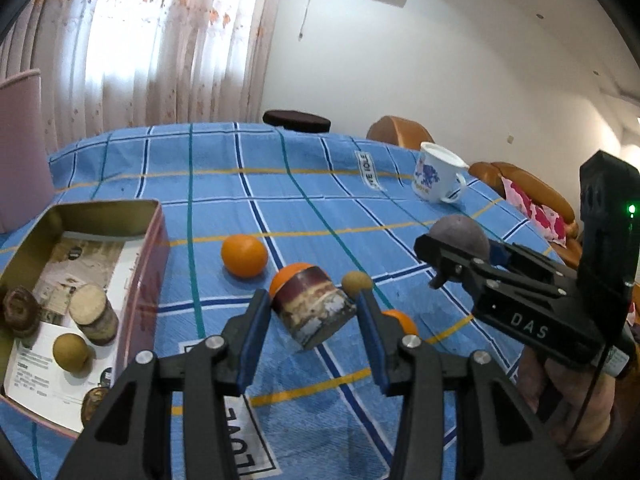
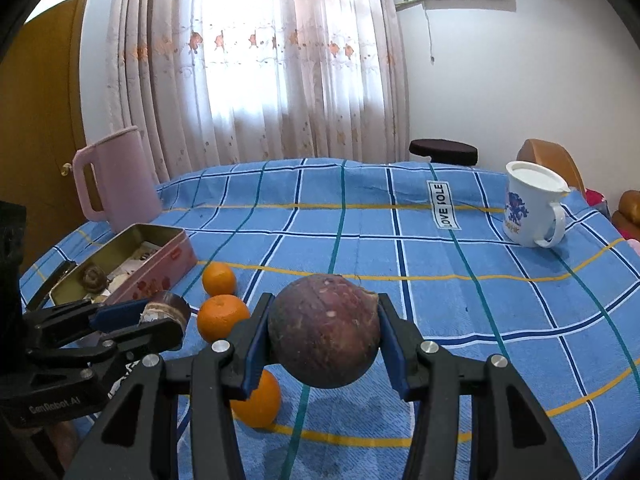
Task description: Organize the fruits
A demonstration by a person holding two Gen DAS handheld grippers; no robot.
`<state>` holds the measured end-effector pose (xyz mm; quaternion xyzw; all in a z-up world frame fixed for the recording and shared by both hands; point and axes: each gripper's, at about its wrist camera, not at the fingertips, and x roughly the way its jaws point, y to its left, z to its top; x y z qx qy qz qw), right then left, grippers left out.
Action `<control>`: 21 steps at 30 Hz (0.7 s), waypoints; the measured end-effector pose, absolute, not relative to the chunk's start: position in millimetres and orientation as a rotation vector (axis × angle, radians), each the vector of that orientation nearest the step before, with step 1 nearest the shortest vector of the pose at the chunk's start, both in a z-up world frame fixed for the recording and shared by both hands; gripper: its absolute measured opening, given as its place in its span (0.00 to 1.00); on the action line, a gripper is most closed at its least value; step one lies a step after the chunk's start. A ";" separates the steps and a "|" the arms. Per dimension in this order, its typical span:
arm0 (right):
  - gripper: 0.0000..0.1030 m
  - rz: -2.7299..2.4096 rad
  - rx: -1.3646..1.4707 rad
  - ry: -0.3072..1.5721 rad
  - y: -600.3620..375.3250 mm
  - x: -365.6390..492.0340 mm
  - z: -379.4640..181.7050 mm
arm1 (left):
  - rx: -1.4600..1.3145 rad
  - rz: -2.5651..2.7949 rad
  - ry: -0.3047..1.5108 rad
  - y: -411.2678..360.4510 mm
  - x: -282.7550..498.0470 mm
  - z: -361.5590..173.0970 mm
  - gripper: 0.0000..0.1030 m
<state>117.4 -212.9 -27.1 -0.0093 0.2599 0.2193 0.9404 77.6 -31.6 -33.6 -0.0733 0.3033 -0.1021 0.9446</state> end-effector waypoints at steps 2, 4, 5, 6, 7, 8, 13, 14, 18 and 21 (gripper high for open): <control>0.50 0.452 -0.018 0.517 -213.5 115.3 -25.8 | -0.149 -0.199 0.605 -29.6 75.1 -32.0 0.45; 0.50 0.457 -0.015 0.505 -214.6 113.5 -24.5 | -0.147 -0.192 0.594 -29.2 73.5 -30.7 0.45; 0.50 0.458 -0.013 0.501 -214.8 113.3 -24.1 | -0.145 -0.191 0.588 -30.1 73.2 -30.2 0.45; 0.50 0.462 -0.010 0.493 -215.5 112.2 -23.5 | -0.142 -0.186 0.581 -30.8 72.8 -29.5 0.45; 0.50 0.465 -0.008 0.487 -216.3 111.3 -23.0 | -0.140 -0.182 0.575 -30.6 71.6 -28.8 0.45; 0.50 0.468 -0.005 0.481 -216.6 110.2 -22.6 | -0.139 -0.181 0.569 -30.3 70.2 -28.4 0.45; 0.50 0.477 -0.005 0.455 -217.4 106.4 -21.0 | -0.125 -0.166 0.540 -32.2 65.1 -26.4 0.45; 0.50 0.479 -0.007 0.451 -217.1 105.7 -20.8 | -0.121 -0.164 0.534 -32.6 64.1 -25.9 0.45; 0.50 0.482 -0.015 0.436 -215.4 102.1 -20.2 | -0.109 -0.156 0.515 -34.0 61.4 -24.1 0.45; 0.50 0.484 -0.016 0.423 -216.3 99.6 -19.3 | -0.102 -0.148 0.503 -34.7 59.5 -22.9 0.45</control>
